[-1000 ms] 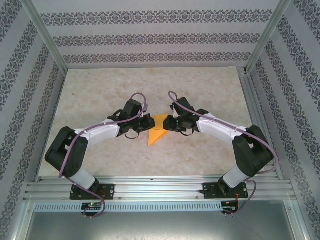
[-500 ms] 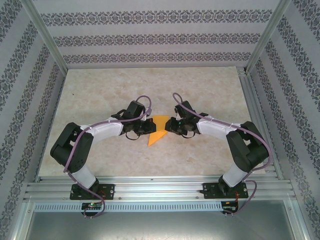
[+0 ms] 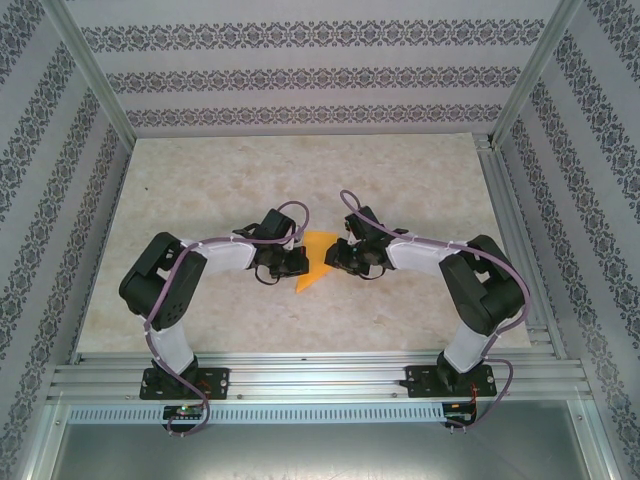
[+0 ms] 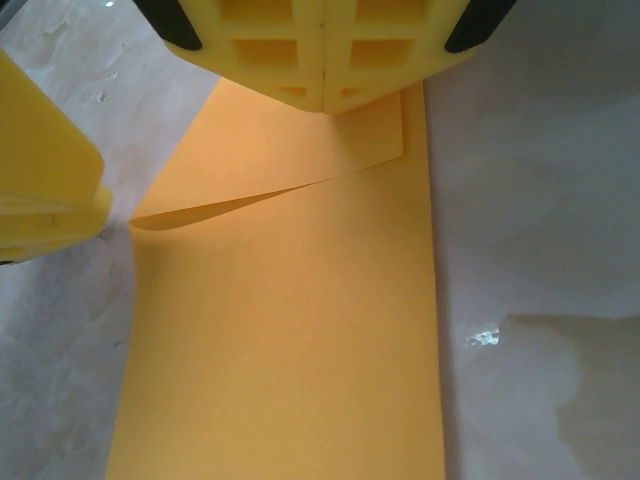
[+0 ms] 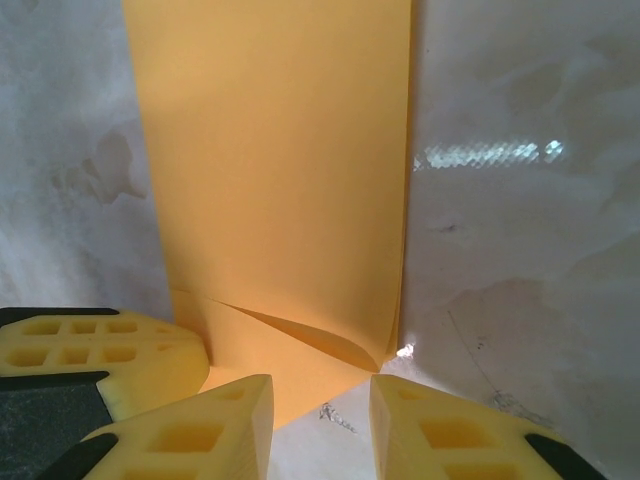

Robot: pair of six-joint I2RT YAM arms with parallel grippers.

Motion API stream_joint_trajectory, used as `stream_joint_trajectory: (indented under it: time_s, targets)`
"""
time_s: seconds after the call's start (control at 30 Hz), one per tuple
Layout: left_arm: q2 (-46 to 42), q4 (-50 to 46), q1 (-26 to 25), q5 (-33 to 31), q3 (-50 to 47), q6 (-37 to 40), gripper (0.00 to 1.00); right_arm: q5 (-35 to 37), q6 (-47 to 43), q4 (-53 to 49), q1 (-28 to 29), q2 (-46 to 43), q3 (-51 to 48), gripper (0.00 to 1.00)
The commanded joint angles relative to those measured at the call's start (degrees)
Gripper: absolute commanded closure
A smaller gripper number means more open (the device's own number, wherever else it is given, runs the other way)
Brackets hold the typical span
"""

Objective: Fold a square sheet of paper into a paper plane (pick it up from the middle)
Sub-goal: Third fold the triangle at the center of the table.

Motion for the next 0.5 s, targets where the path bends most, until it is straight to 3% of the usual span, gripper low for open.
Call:
stream_joint_trajectory:
  time_s: [0.0, 0.47]
  targets:
    - [0.6, 1.4, -0.7, -0.9, 0.0, 1.0, 0.98, -1.0, 0.7, 1.9, 0.8, 0.9, 0.1, 0.68]
    - [-1.0, 3.2, -0.6, -1.7, -2.0, -0.1, 0.98, 0.3, 0.9, 1.0, 0.6, -0.1, -0.7, 0.65]
